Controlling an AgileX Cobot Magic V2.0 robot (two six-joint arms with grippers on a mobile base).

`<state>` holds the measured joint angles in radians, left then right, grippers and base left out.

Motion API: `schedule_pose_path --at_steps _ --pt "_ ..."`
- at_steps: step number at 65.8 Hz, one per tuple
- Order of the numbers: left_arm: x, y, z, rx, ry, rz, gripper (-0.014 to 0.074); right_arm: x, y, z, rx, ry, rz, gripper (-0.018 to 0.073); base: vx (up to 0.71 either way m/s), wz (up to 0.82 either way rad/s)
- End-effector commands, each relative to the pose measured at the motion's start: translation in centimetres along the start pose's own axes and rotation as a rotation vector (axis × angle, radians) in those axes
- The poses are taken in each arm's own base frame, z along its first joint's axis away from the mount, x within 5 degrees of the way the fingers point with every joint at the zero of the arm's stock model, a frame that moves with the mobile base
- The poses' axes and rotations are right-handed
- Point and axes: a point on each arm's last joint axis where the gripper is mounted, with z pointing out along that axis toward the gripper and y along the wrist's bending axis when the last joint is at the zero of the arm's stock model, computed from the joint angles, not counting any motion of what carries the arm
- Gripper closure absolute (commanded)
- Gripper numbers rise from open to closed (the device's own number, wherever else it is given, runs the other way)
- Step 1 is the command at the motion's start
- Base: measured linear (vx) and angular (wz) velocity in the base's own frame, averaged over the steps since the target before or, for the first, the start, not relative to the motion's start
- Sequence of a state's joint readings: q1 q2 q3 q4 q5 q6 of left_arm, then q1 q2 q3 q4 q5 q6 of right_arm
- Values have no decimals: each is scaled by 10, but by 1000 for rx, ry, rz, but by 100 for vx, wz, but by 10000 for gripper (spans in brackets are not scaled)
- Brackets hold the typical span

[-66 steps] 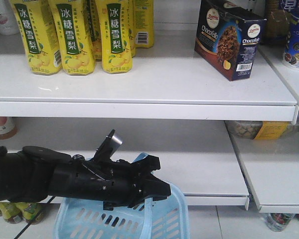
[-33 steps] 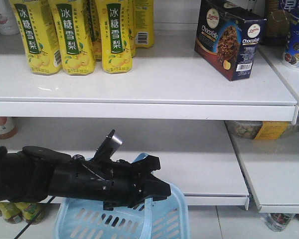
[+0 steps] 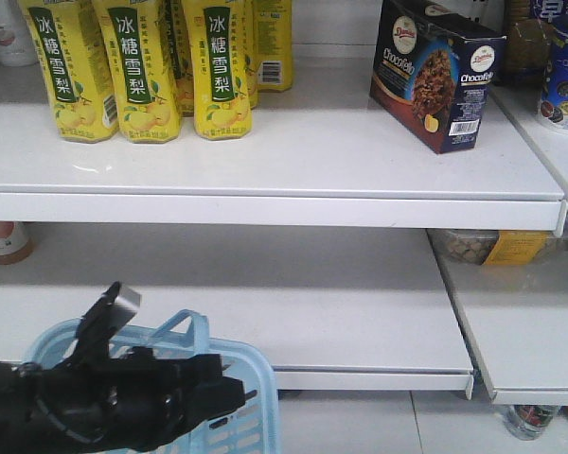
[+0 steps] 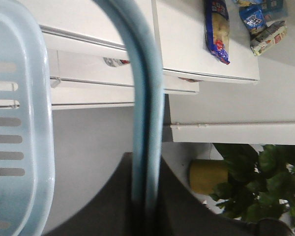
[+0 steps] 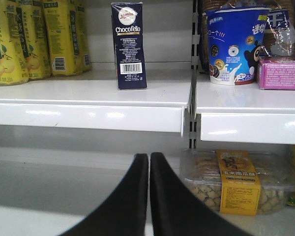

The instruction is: Left arm holds basket, right arm returns cookies

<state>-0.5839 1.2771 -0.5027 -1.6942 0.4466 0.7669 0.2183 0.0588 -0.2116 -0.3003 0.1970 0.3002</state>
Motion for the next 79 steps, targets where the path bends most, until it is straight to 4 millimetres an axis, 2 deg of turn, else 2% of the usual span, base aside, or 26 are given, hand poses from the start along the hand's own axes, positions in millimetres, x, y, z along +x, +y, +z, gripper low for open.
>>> schedule_pose_path --at_steps 1,19,31,42,50,63,79 --pt "3 -10 -20 54 -69 85 603 -15 2 -1 -17 -89 -10 568 0 0" --pt "7 -19 -51 33 -161 472 603 -15 2 -1 -17 -89 -10 568 0 0" --pt "5 -13 -70 -100 -269 756 603 -15 2 -1 -17 -89 -10 568 0 0" --pt "7 14 -80 -231 -421 700 603 -15 2 -1 -17 -89 -10 568 0 0" --pt "12 27 -90 -263 -523 713 603 -15 2 -1 -17 -89 -10 568 0 0" --pt "27 43 -106 -215 -665 706 603 -15 2 -1 -17 -89 -10 568 0 0" --pt "49 54 -126 -136 -796 855 603 -15 2 -1 -17 -89 -10 568 0 0"
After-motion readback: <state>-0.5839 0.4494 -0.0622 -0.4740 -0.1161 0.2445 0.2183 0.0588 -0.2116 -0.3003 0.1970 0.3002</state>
